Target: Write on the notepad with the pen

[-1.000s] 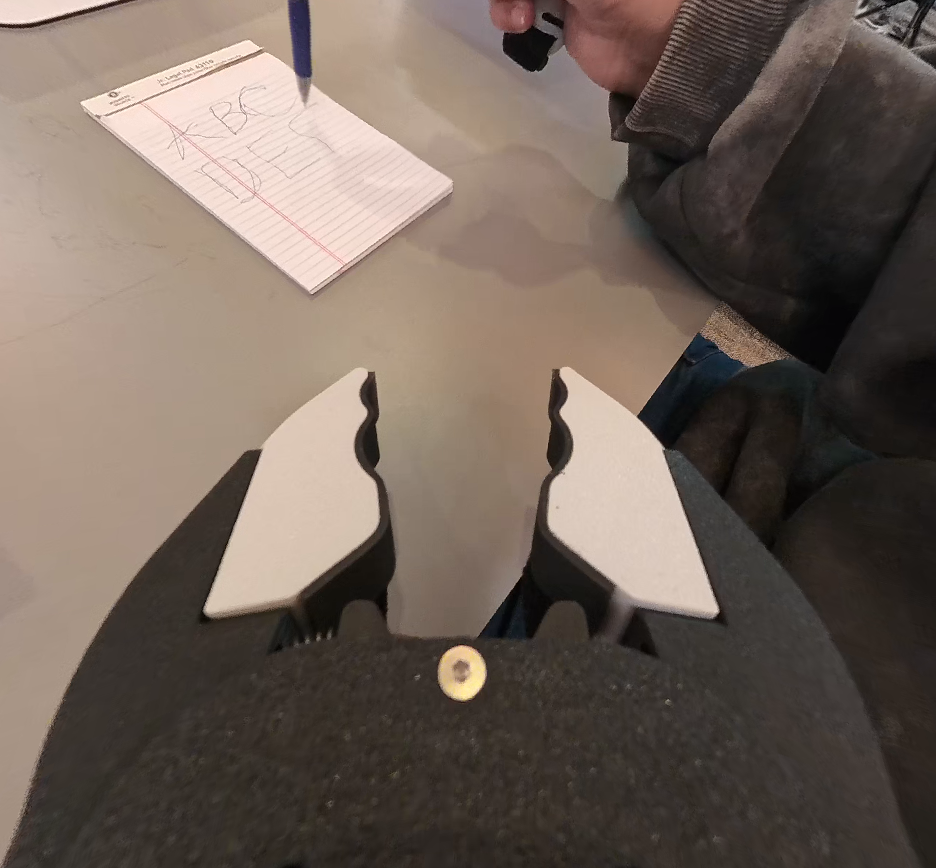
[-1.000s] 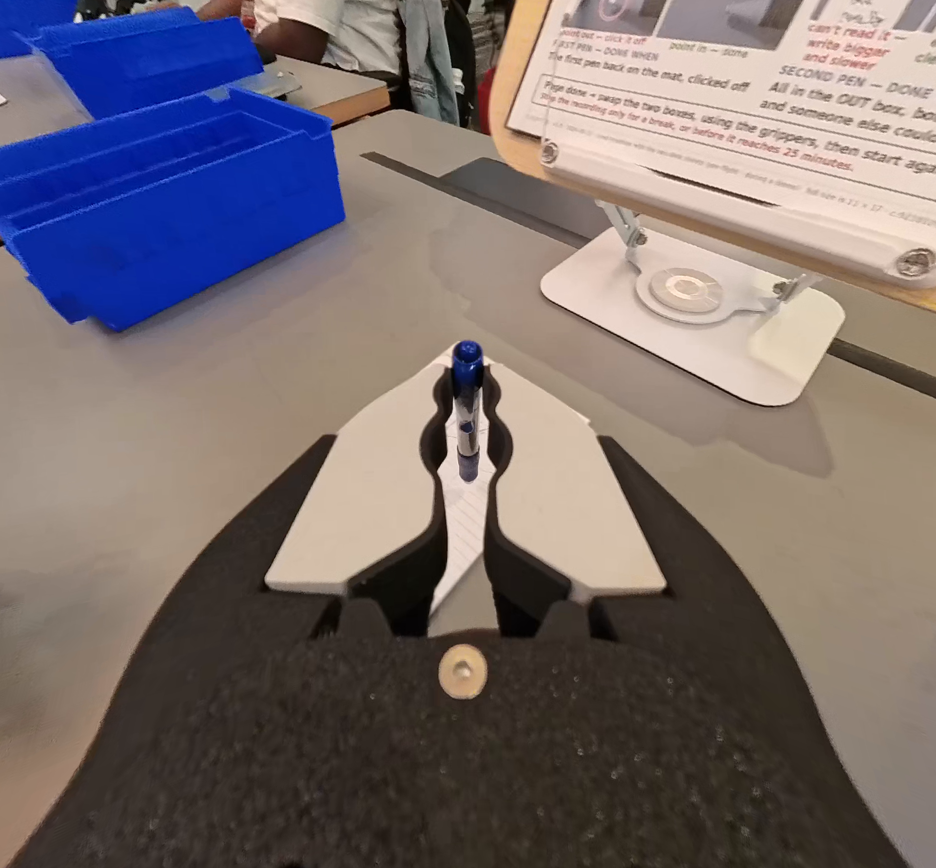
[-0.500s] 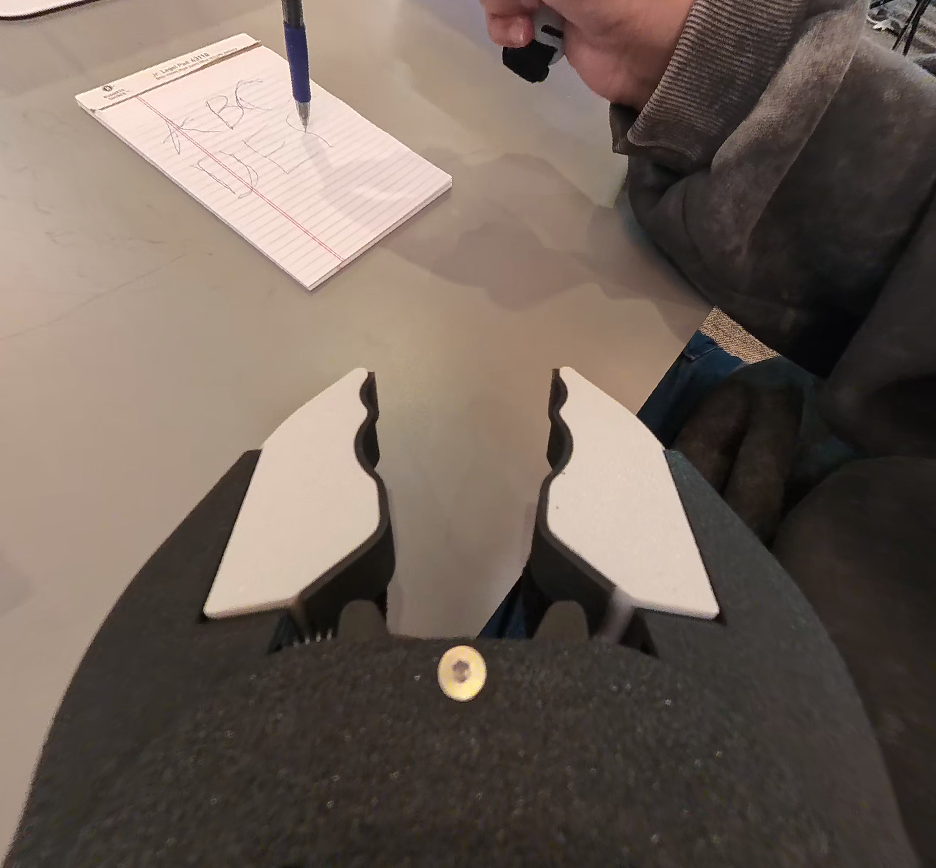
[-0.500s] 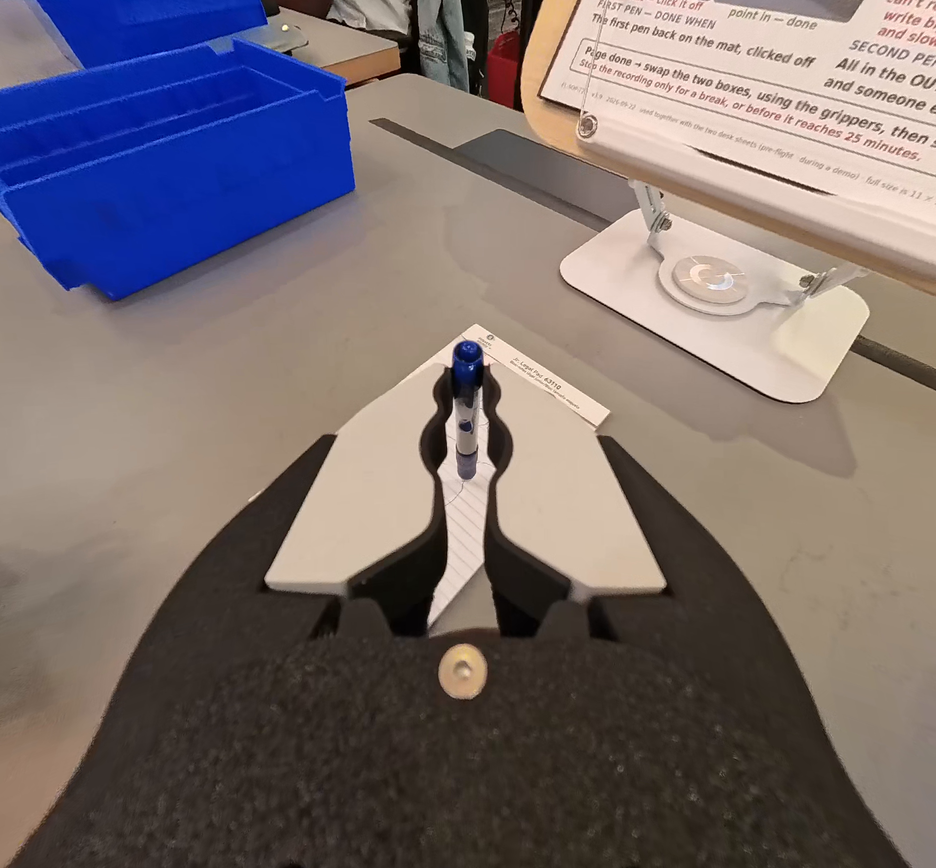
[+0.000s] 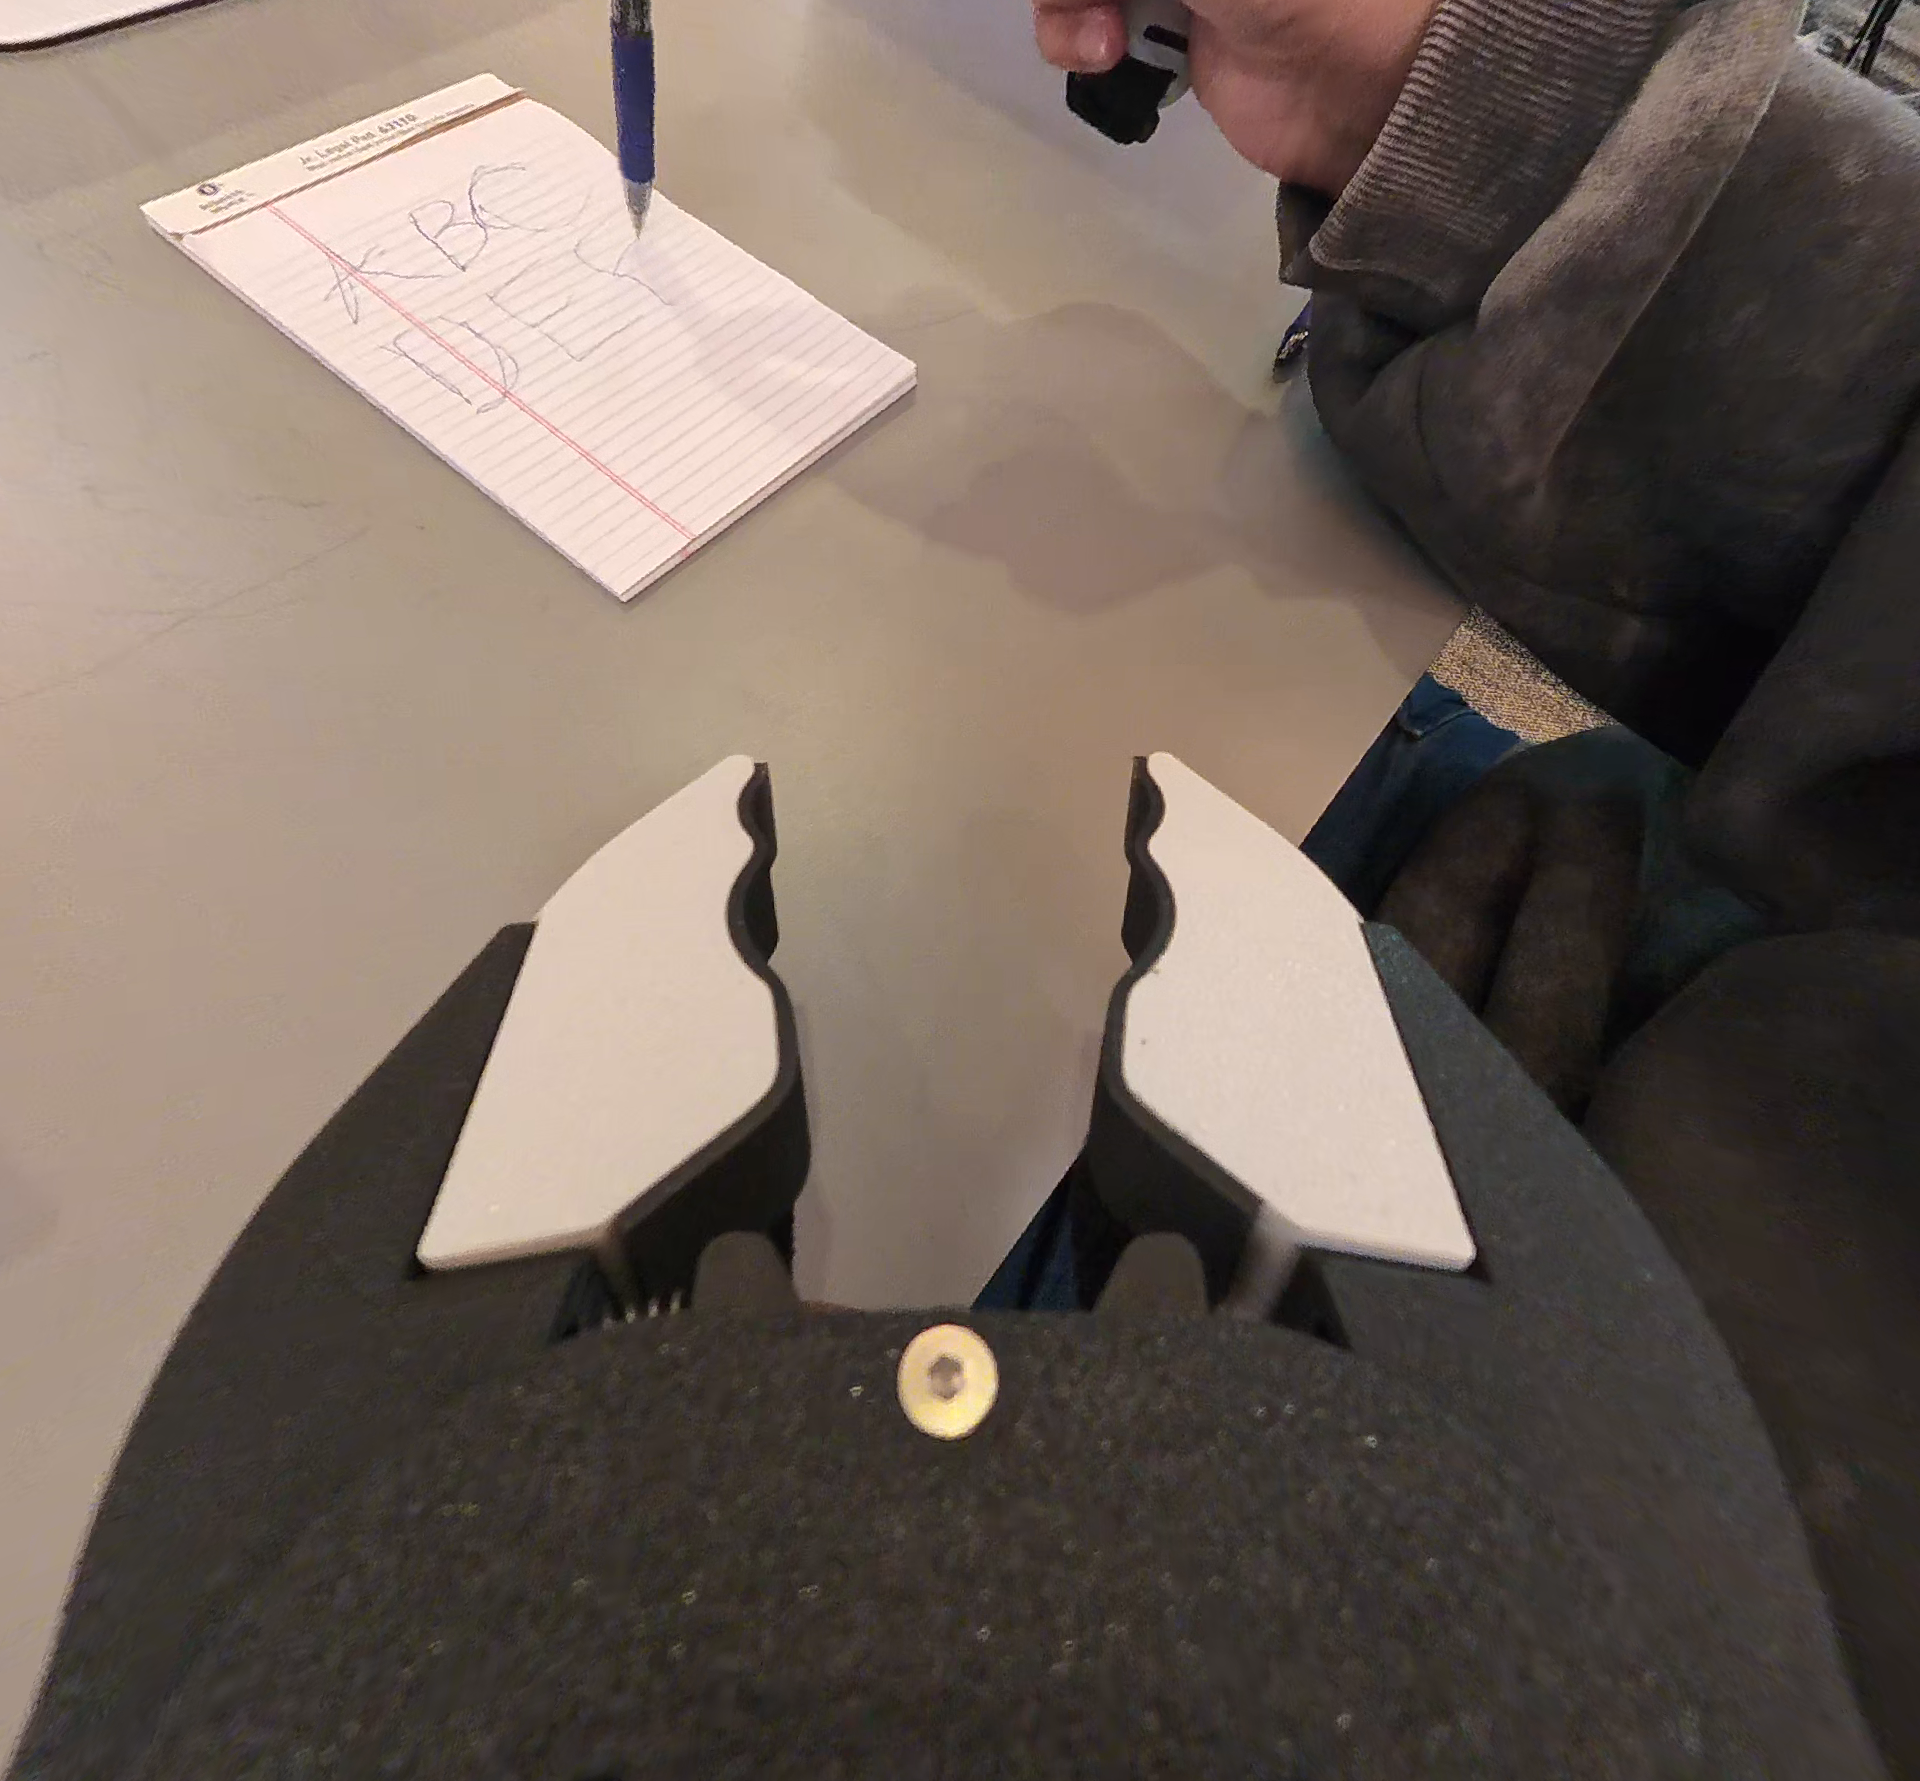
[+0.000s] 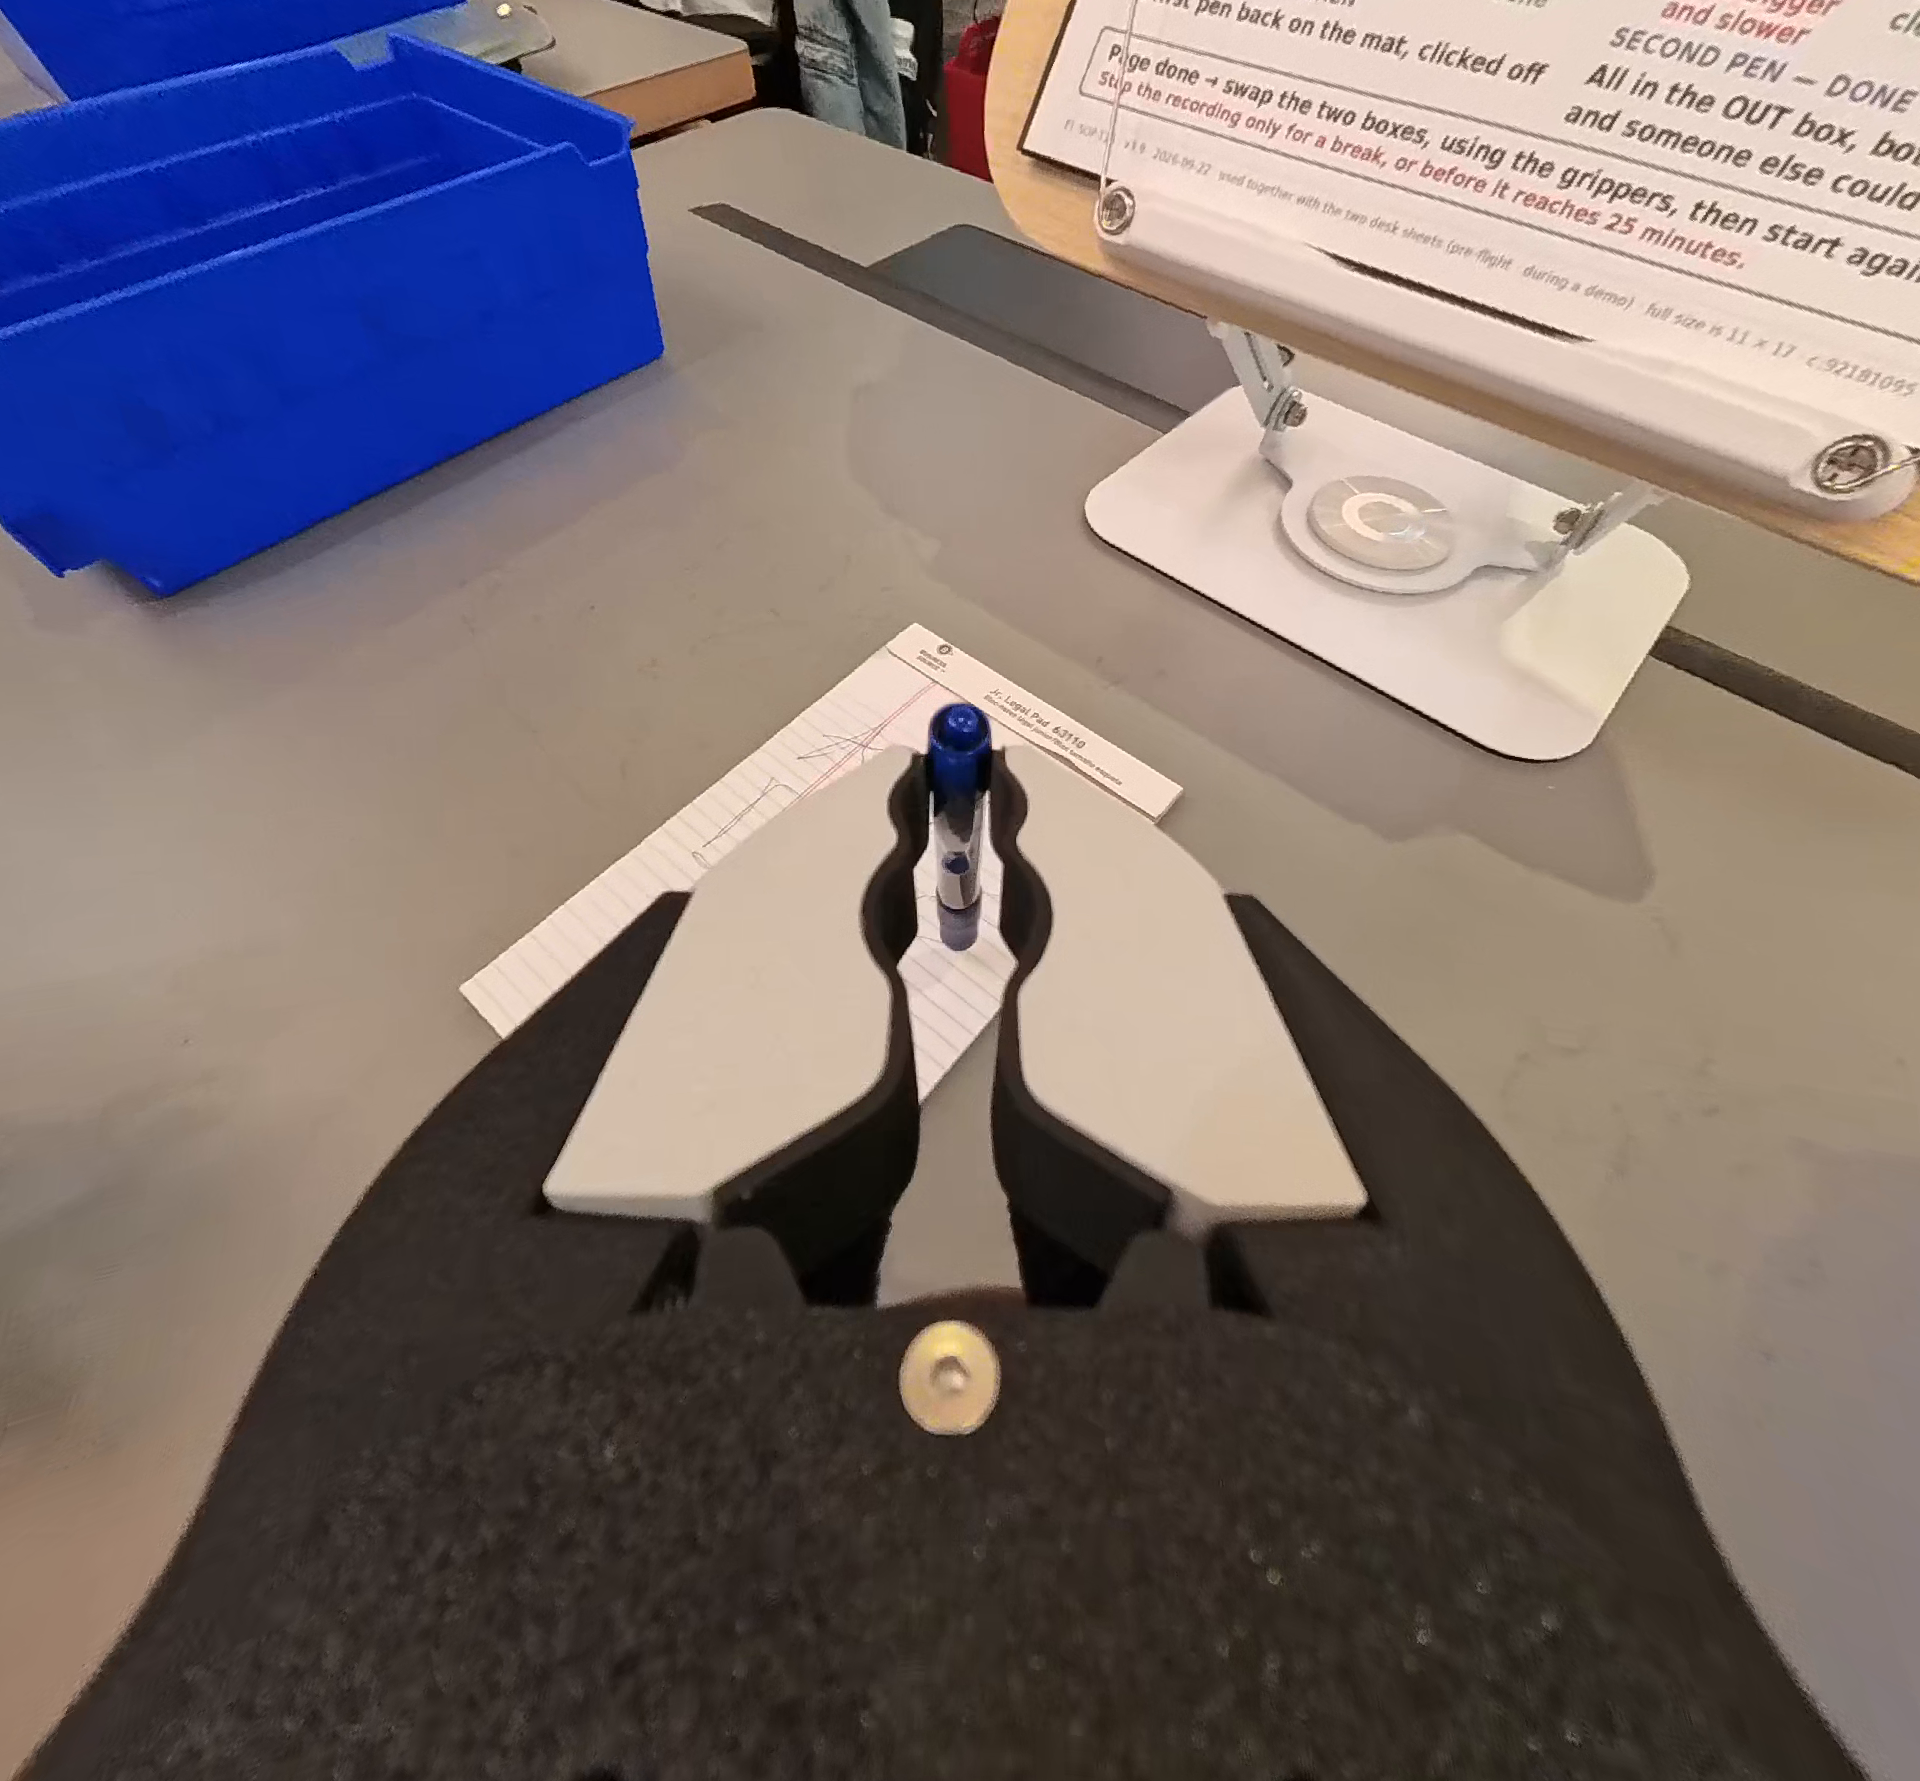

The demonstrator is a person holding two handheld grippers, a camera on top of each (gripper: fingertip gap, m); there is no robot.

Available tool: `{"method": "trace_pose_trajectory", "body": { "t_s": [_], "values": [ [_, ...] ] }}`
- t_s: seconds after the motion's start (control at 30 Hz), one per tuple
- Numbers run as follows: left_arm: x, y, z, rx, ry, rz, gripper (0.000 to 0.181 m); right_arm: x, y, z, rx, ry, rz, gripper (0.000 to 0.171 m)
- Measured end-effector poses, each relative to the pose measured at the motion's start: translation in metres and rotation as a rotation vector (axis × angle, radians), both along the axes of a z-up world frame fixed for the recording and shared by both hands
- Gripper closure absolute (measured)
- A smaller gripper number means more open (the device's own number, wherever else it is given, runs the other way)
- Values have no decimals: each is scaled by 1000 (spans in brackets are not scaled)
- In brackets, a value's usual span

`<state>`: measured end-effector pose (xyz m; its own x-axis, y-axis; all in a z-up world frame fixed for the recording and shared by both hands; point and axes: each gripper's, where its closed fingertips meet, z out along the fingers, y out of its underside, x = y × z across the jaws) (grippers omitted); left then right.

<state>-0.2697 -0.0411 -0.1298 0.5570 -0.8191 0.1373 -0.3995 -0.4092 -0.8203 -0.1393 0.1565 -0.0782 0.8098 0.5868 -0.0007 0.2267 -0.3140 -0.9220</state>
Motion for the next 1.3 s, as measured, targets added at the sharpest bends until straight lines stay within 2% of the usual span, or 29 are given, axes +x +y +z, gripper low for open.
{"method": "trace_pose_trajectory", "body": {
  "t_s": [0.13,0.3,0.47,0.57,0.73,0.9,1.0,1.17,1.3],
  "values": [
    [0,0,1,3,-1,2,117,-2,0,5,6,22,8,160],
    [-3,2,3,9,-2,15,116,4,-8,46,76,55,17,160],
    [-10,8,6,19,-6,42,116,5,-36,79,118,66,81,160],
    [-19,15,9,29,-8,75,116,1,-57,81,111,90,158,160],
    [-33,25,16,21,-41,123,118,8,-68,69,68,84,203,160],
    [-40,38,26,13,-99,142,132,7,-73,68,42,116,265,160],
    [-32,51,48,9,-172,90,154,-7,-77,58,-15,108,361,160],
    [3,91,127,100,-267,-52,181,-39,-79,52,-83,100,498,160],
    [42,117,170,160,-279,-190,181,-58,-80,58,-107,107,579,160]
  ]
}}
